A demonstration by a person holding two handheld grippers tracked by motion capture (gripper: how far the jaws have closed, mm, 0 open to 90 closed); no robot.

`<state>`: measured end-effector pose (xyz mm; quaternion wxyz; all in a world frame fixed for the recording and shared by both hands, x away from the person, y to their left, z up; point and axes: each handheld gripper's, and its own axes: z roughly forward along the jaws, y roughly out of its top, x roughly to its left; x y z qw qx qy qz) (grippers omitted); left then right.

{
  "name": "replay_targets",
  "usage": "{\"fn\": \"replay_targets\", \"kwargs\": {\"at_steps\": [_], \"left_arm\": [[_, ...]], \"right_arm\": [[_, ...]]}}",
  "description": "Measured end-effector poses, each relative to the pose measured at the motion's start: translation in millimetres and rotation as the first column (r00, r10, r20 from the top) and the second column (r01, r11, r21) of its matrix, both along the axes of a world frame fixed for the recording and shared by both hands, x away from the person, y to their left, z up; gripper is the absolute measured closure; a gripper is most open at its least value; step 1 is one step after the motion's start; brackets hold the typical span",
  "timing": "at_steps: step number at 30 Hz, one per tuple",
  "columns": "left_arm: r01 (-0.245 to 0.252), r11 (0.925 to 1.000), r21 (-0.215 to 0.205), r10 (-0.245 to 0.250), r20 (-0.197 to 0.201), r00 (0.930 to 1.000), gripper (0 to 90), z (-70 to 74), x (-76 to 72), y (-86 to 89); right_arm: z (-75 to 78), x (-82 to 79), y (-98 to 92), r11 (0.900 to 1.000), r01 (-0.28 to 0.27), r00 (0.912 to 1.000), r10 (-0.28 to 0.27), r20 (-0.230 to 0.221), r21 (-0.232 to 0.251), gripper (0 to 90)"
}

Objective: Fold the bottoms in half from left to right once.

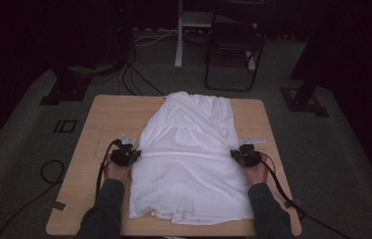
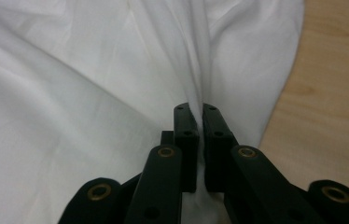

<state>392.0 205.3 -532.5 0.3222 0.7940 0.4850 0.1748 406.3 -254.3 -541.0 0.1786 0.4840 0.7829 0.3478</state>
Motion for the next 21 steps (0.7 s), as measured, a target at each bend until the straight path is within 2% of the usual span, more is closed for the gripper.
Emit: {"fn": "replay_targets", "kwargs": {"at_steps": [5, 7, 8, 9, 10, 13, 15, 18, 19, 20, 21], "left_arm": [[0.033, 0.9989, -0.032, -0.032, 0.016, 0.9993, 85.8, -3.9, -48.3, 7.9], [0.044, 0.9983, -0.037, -0.044, 0.009, 0.9990, 85.7, -3.2, -65.5, 9.7], [0.051, 0.9983, -0.028, -0.051, 0.007, 0.9987, 85.6, -2.3, -71.3, 9.5], [0.051, 0.9983, -0.028, -0.051, 0.007, 0.9987, 85.5, -2.3, -71.3, 9.5], [0.074, 0.9972, 0.009, -0.074, 0.008, 0.9972, 85.5, -0.7, -87.8, 7.6], [0.090, 0.9959, 0.011, -0.090, 0.002, 0.9960, 85.4, -0.7, -107.9, 7.4], [0.094, 0.9956, 0.001, -0.094, -0.003, 0.9956, 85.4, -1.2, -118.6, 6.8], [0.113, 0.9935, 0.016, -0.113, 0.001, 0.9936, 83.2, 0.8, -125.2, 4.7], [0.124, 0.9922, 0.007, -0.124, 0.005, 0.9923, 77.6, 2.5, -123.6, 5.2], [0.121, 0.9927, 0.000, -0.121, 0.014, 0.9926, 66.6, 3.9, -121.8, 5.7], [0.114, 0.9934, -0.013, -0.113, 0.032, 0.9930, 59.2, 7.3, -118.0, 7.2]], "right_arm": [[0.6, -32.2, -1.1, 0.999, -0.031, 0.9995, 0.031, 0.003, -0.024, 87.0], [1.0, -48.4, -1.6, 0.998, -0.049, 0.9988, 0.049, 0.000, -0.032, 86.9], [1.3, -58.8, -1.9, 0.998, -0.060, 0.9982, 0.060, -0.002, -0.036, 86.9], [1.3, -58.8, -1.9, 0.998, -0.060, 0.9982, 0.060, -0.002, -0.036, 86.9], [1.7, -76.7, -2.3, 0.996, -0.078, 0.9970, 0.078, -0.006, -0.041, 86.9], [1.9, -93.7, -3.0, 0.994, -0.094, 0.9956, 0.093, -0.006, -0.048, 86.8], [1.6, -104.1, -4.1, 0.994, -0.097, 0.9953, 0.097, -0.004, -0.048, 86.8], [2.8, -112.9, -6.4, 0.994, -0.097, 0.9951, 0.096, -0.024, -0.040, 84.9], [3.7, -112.7, -6.6, 0.994, -0.101, 0.9945, 0.100, -0.033, -0.041, 79.9], [6.3, -110.4, -6.2, 0.993, -0.108, 0.9932, 0.106, -0.049, -0.047, 69.2], [8.3, -108.7, -5.3, 0.993, -0.107, 0.9936, 0.105, -0.041, -0.049, 61.6]]}}
